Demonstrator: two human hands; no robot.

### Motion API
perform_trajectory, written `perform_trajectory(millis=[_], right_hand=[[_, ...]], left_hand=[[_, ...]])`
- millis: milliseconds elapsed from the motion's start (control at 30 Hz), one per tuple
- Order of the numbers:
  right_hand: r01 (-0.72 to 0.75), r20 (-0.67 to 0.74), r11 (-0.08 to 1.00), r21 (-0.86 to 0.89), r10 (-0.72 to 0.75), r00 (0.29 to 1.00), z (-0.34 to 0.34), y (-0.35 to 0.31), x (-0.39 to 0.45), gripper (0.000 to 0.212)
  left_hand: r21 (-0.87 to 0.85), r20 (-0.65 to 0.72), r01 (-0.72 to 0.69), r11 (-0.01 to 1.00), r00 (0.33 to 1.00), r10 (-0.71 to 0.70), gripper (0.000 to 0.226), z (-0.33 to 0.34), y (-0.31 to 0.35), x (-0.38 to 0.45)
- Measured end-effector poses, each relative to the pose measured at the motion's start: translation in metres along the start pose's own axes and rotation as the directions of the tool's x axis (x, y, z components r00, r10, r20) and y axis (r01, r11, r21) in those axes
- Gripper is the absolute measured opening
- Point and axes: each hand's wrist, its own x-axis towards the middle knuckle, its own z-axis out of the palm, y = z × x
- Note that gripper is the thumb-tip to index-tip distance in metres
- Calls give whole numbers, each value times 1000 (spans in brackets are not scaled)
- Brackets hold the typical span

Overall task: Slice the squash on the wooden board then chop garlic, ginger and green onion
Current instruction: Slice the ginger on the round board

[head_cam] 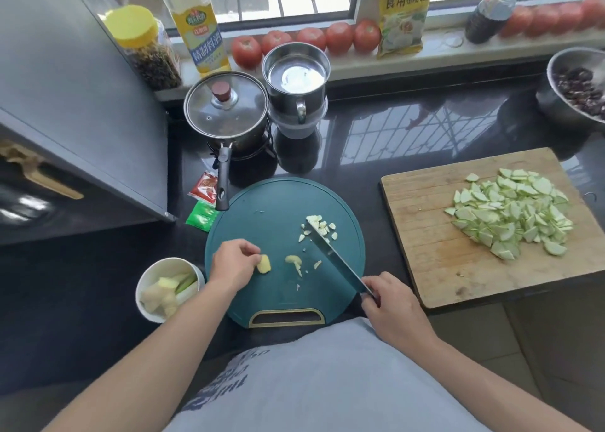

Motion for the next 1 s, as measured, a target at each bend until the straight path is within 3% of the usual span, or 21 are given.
perform_trajectory(millis=[100, 233, 300, 367, 433, 600, 767, 1000], right_hand=[[-26, 76, 998, -66, 31, 997, 4, 1, -3, 19], [-9, 118, 991, -132, 25, 993, 13, -12, 4, 21], [26, 144, 992, -122, -8, 990, 20, -30, 13, 20], [66, 168, 992, -108, -47, 985, 25, -47, 23, 19], [78, 160, 992, -103, -60, 985, 27, -56, 30, 22], [96, 66, 990, -107, -90, 994, 11, -50, 26, 19], [280, 172, 928, -246, -242, 955, -3, -42, 22, 24], [401, 272, 841, -364, -316, 909, -11, -43, 41, 30]], left_hand=[[48, -47, 36, 998, 998, -33, 24, 4, -5, -10], [-149, 17, 200, 969, 980, -199, 12, 25, 4, -24], [-341, 85, 312, 887, 950, -301, 7, 35, 12, -29], [-519, 231, 436, 735, 899, -371, 7, 38, 19, -35], [-563, 298, 487, 667, 873, -386, 7, 37, 21, -42], [-553, 256, 461, 694, 887, -385, 9, 37, 18, -43], [-542, 185, 435, 719, 896, -403, 15, 49, 21, -34], [-404, 83, 328, 854, 943, -323, 17, 55, 16, -27]])
